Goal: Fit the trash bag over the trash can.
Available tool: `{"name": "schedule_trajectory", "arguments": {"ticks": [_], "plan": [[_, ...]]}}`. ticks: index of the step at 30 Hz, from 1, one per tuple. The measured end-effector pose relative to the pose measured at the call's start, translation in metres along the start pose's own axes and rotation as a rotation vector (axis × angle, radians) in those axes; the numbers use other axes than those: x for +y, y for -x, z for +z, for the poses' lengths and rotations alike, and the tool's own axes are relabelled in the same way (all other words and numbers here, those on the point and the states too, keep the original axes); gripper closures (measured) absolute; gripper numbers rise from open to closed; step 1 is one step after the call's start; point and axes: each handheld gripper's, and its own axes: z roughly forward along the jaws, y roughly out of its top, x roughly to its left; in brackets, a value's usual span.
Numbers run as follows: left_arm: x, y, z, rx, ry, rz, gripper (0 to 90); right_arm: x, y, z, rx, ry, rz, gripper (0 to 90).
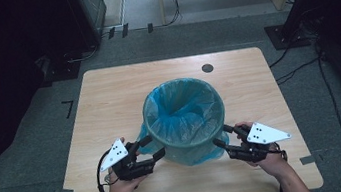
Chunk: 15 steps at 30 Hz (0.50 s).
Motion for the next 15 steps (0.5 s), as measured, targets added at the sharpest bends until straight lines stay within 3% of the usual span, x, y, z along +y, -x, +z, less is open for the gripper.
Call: {"name": "schedule_trajectory", "arguments": {"ticks": [2,5,8,10,11,15], "plan": [[-0.001,0.002,0.0,0.025,-0.001,0.02,53.6,-0.001,-0.001,0.001,-0.009,-0.01,-0.007,88.0],[-0.002,-0.002,-0.005,0.019,0.007,0.008,71.0,-0.002,-0.003,0.003,-0.026,-0.049,-0.034,90.0],[-0.004,-0.008,-0.007,0.058,-0.017,-0.013,87.4,-0.008,-0.005,0.008,-0.086,-0.129,-0.092,90.0],[-0.008,-0.013,-0.006,0.061,-0.04,-0.036,90.0,-0.016,-0.005,0.014,-0.107,-0.194,-0.106,90.0],[-0.011,-0.017,-0.004,0.083,-0.088,-0.055,90.0,-0.02,-0.005,0.017,-0.115,-0.23,-0.113,90.0],[-0.023,-0.028,0.003,0.142,-0.195,-0.105,90.0,-0.034,-0.007,0.026,-0.141,-0.351,-0.169,90.0]]}}
